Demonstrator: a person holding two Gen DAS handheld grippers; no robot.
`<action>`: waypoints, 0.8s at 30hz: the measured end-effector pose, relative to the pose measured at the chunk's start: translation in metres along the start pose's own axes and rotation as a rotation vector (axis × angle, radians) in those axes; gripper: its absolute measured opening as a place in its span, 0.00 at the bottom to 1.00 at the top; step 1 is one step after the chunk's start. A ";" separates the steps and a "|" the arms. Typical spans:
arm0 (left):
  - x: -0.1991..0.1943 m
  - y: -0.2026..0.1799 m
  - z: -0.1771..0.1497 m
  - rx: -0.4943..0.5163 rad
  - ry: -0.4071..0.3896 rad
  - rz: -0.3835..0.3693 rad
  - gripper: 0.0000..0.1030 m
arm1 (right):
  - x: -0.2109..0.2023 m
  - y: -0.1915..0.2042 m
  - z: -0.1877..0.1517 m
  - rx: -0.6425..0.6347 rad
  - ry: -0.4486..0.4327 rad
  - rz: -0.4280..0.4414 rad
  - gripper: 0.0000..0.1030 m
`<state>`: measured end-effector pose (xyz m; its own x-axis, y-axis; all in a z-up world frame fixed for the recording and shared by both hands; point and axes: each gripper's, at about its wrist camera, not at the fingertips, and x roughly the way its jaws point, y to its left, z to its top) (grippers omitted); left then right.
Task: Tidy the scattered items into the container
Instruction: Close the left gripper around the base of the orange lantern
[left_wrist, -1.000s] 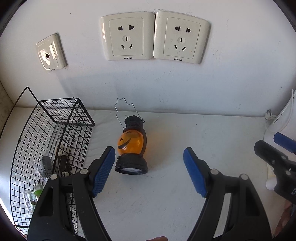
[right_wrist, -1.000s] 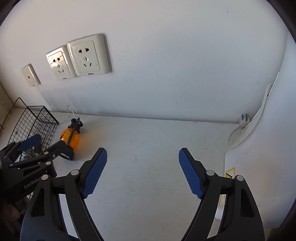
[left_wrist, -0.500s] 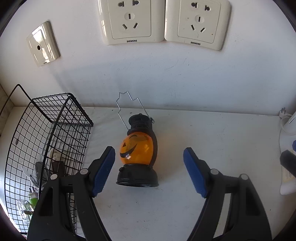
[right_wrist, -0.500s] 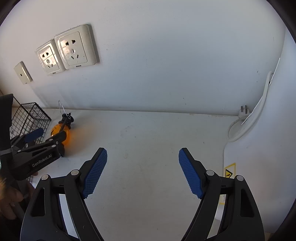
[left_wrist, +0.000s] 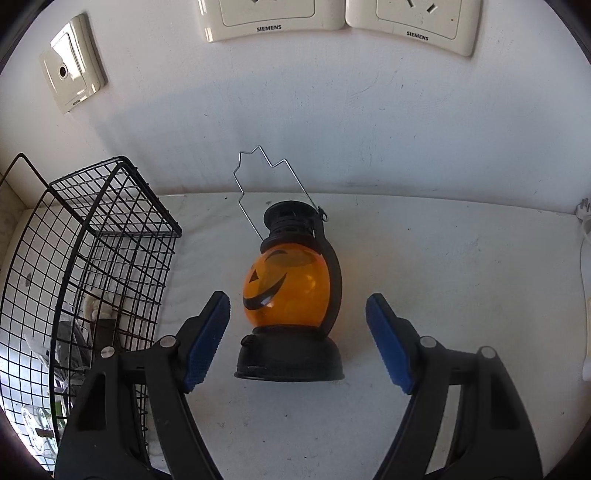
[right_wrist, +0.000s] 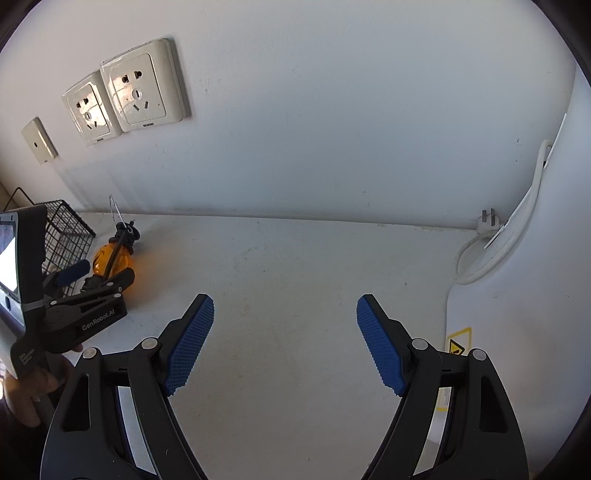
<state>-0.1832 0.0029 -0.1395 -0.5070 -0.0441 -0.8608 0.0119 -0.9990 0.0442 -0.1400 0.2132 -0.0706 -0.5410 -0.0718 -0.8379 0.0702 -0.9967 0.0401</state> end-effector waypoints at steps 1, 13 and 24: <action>0.002 0.001 -0.001 -0.002 0.002 -0.001 0.71 | 0.000 0.000 0.000 0.000 0.000 -0.001 0.77; 0.020 0.006 -0.006 -0.003 0.033 -0.008 0.52 | 0.002 -0.002 -0.002 -0.001 0.006 -0.012 0.77; 0.025 0.010 -0.010 -0.007 0.034 -0.016 0.47 | 0.001 -0.005 -0.004 0.004 0.007 -0.016 0.77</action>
<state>-0.1865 -0.0079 -0.1655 -0.4778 -0.0284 -0.8780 0.0097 -0.9996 0.0271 -0.1377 0.2179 -0.0734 -0.5362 -0.0555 -0.8422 0.0583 -0.9979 0.0286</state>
